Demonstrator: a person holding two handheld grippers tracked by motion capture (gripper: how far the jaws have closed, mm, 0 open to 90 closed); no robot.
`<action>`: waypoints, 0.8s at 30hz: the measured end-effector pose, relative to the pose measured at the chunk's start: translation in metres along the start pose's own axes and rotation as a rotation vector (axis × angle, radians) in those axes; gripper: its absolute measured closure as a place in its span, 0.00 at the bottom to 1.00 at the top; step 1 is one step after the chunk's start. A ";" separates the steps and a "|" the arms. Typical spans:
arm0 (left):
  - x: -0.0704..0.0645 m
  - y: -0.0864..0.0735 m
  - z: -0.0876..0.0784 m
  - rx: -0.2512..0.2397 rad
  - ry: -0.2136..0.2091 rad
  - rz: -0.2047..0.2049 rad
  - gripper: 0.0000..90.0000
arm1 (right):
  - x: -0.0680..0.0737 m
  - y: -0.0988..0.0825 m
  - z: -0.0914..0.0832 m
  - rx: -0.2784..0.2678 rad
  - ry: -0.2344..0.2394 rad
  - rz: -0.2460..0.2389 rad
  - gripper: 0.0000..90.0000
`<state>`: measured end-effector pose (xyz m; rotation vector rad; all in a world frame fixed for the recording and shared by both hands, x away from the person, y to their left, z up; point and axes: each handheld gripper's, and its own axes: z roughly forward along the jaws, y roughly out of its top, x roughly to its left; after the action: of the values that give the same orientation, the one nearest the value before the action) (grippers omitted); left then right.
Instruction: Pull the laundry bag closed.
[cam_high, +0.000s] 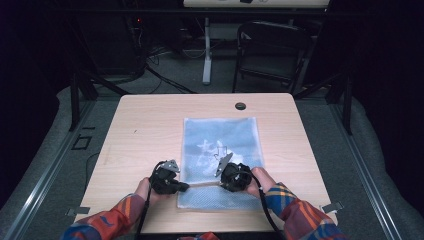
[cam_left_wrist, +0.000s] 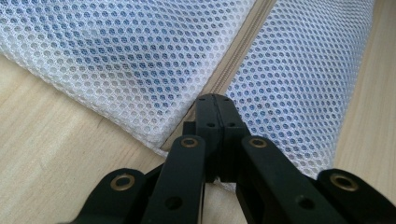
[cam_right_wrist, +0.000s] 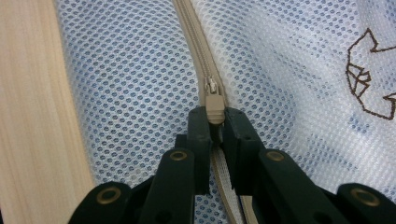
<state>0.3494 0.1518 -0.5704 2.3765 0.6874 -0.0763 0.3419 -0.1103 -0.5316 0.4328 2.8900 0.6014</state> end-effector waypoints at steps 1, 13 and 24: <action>0.000 0.000 0.000 0.001 0.001 0.001 1.00 | 0.000 0.000 0.000 -0.006 0.004 0.005 0.91; 0.000 0.000 0.000 0.001 0.004 0.001 1.00 | -0.002 -0.009 -0.004 -0.002 -0.004 0.016 0.91; 0.000 0.000 0.000 0.000 0.001 -0.001 1.00 | -0.004 -0.018 -0.009 0.010 -0.010 0.029 0.91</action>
<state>0.3493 0.1518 -0.5704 2.3759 0.6896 -0.0756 0.3390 -0.1300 -0.5305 0.4779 2.8830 0.5875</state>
